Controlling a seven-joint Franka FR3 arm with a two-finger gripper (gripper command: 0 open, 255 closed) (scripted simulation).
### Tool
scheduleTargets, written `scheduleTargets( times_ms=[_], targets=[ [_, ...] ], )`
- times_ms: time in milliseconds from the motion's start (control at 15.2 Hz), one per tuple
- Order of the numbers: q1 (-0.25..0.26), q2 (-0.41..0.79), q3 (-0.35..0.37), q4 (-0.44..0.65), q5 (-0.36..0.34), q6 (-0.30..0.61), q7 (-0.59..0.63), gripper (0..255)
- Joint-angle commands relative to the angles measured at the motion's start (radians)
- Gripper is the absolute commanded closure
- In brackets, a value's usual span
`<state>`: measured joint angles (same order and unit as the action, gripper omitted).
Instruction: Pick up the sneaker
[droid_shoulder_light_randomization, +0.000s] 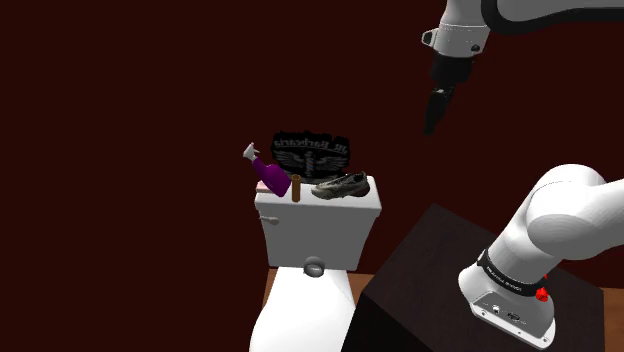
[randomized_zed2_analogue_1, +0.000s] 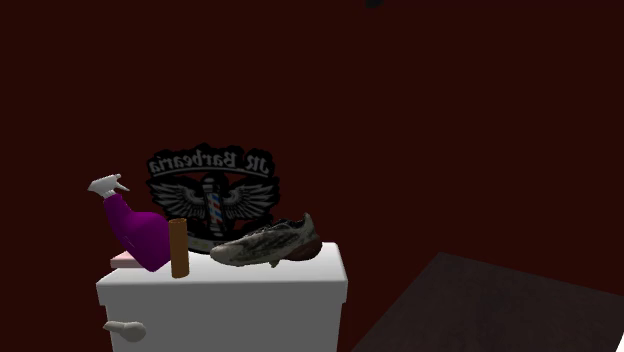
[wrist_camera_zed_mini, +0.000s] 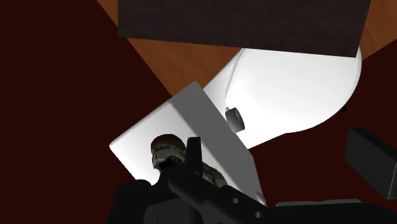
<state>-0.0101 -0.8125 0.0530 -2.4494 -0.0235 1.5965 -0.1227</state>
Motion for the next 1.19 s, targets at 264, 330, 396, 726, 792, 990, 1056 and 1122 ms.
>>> scheduleTargets(
  times_ms=[264,330,396,726,792,990,1056,1122],
  targets=[
    [0.0,0.09,0.007,-0.059,-0.038,0.146,-0.022,0],
    [-0.001,0.116,0.009,-0.07,-0.048,0.183,-0.027,0],
    [-0.003,0.144,0.011,-0.08,-0.059,0.22,-0.031,0],
    [-0.016,0.303,0.023,-0.107,-0.12,0.404,-0.039,0],
    [-0.02,0.338,0.026,-0.108,-0.135,0.44,-0.038,0],
    [-0.034,0.451,0.035,-0.101,-0.185,0.543,-0.029,0],
    [-0.04,0.49,0.038,-0.095,-0.204,0.575,-0.024,0],
    [-0.046,0.53,0.041,-0.088,-0.225,0.607,-0.017,0]
  ],
)
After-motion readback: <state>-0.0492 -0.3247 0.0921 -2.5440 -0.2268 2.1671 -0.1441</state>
